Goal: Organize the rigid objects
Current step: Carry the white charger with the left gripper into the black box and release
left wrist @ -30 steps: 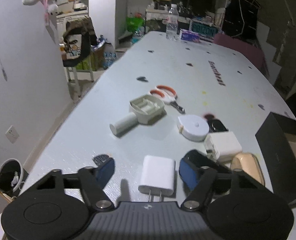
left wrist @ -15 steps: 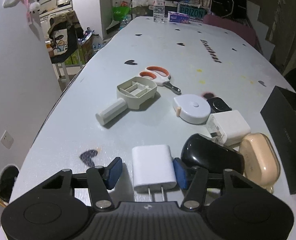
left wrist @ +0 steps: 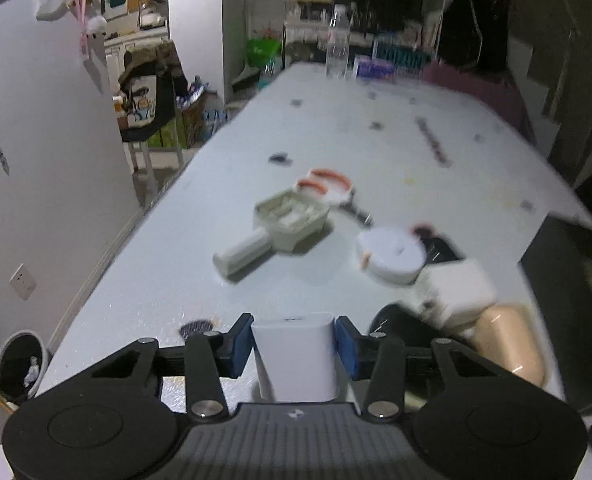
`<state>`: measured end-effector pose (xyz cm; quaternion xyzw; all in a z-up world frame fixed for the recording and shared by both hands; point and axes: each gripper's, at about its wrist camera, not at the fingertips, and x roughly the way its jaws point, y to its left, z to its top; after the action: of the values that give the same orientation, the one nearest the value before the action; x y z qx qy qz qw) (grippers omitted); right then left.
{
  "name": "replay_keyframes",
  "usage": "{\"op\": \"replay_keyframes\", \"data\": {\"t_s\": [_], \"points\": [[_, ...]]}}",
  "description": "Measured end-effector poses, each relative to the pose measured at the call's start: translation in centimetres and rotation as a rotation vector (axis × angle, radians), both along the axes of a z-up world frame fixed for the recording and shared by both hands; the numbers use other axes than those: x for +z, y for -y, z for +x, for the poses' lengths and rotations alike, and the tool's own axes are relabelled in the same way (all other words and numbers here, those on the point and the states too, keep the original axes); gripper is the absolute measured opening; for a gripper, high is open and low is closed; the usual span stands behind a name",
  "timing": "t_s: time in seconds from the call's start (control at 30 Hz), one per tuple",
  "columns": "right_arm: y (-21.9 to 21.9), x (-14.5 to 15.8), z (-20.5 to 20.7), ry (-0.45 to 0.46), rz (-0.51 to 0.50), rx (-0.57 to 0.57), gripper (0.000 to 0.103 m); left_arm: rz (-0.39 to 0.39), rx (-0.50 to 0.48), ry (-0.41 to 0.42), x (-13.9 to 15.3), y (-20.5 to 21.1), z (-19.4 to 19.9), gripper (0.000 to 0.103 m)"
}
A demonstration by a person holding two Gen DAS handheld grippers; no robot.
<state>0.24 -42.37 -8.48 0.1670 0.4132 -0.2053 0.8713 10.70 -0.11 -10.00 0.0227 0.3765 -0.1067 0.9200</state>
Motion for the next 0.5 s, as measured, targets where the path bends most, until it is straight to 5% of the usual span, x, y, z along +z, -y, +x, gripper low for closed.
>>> {"op": "replay_keyframes", "data": {"t_s": [0.5], "points": [[0.2, -0.1, -0.2, 0.011, 0.015, 0.004, 0.006, -0.222, -0.274, -0.004, 4.9, 10.9, -3.1, 0.045]]}}
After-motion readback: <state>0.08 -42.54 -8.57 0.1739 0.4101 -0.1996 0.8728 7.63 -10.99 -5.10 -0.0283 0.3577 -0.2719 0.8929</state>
